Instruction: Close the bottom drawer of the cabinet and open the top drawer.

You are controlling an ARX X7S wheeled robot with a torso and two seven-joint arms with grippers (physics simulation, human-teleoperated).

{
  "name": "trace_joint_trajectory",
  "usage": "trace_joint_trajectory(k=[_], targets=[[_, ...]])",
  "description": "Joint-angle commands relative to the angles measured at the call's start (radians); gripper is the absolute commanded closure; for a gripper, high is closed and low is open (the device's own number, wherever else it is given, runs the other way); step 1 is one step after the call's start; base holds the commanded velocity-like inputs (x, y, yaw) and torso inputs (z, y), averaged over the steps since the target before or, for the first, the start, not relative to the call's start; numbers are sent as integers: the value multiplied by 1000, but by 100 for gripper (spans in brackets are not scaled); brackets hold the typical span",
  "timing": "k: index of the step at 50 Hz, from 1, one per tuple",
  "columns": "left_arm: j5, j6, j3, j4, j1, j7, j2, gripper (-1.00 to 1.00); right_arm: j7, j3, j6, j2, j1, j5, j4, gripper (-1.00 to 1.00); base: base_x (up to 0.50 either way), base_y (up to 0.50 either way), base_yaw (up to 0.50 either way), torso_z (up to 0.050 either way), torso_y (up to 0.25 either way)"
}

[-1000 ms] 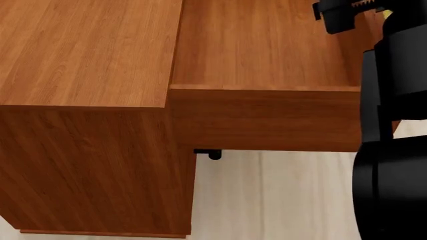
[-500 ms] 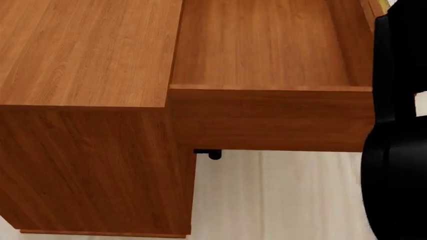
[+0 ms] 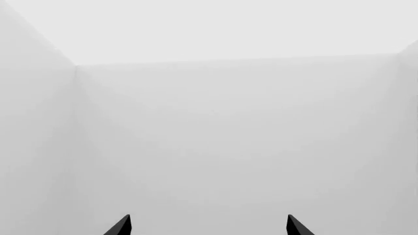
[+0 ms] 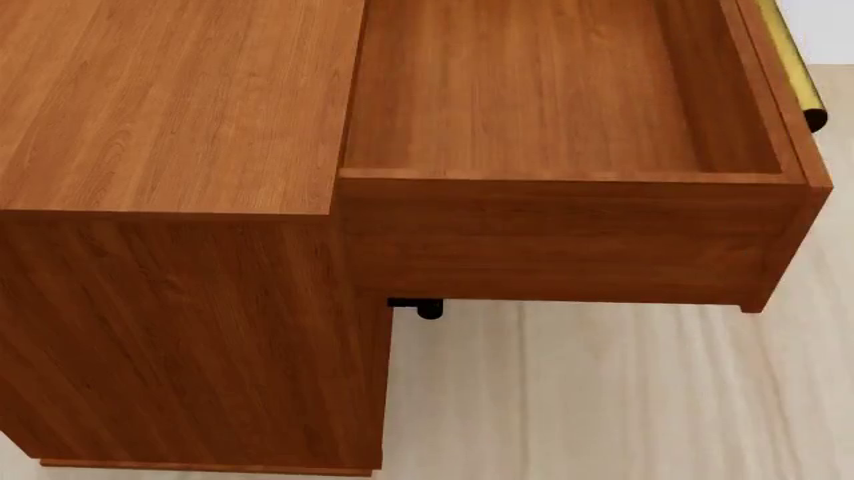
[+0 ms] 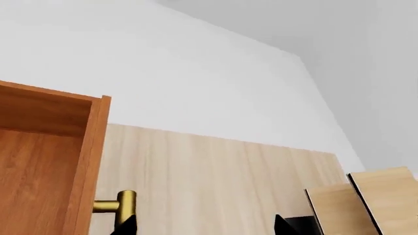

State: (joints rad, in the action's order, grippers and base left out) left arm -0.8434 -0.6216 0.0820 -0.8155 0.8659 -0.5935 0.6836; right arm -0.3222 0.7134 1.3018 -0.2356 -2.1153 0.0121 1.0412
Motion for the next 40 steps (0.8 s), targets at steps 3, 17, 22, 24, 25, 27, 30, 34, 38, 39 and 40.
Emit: trace_joint_trajectory(k=[3,17,22,24,25,27,30,34,38,39,40], targets=[[-10,-7,6,-1,19,-4,-1,-100,1,-40,172,-113,23,14,-275,-100,0,0,0,0,0],[-20,-9,7,0,34,-6,1,-100,702,100,267,-326,-76,930,-459,-100,0,0,0,0,0],[-19,-7,11,3,36,-5,-2,-100,813,132,263,-367,-98,1088,-481,-100,0,0,0,0,0],[-19,-8,12,4,38,-5,-1,-100,852,143,264,-383,-108,1143,-492,-100,0,0,0,0,0],[-20,-8,11,4,40,-6,-2,-100,878,147,265,-394,-113,1180,-501,-100,0,0,0,0,0],[-20,-9,13,4,42,-6,-2,-100,920,153,263,-410,-116,1240,-516,-100,0,0,0,0,0],[-24,-10,13,3,45,-8,-3,-100,975,160,261,-438,-121,1320,-539,-100,0,0,0,0,0],[-24,-10,16,2,47,-8,-4,-100,1109,170,263,-478,-132,1489,-574,-100,0,0,0,0,0],[-21,-9,22,2,48,-9,-7,-100,1172,182,253,-504,-141,1590,-603,-100,0,0,0,0,0],[-21,-10,24,2,51,-9,-7,-100,1191,181,253,-511,-143,1615,-612,-100,0,0,0,0,0],[-23,-11,24,2,53,-10,-7,-100,1208,182,252,-518,-143,1638,-620,-100,0,0,0,0,0]])
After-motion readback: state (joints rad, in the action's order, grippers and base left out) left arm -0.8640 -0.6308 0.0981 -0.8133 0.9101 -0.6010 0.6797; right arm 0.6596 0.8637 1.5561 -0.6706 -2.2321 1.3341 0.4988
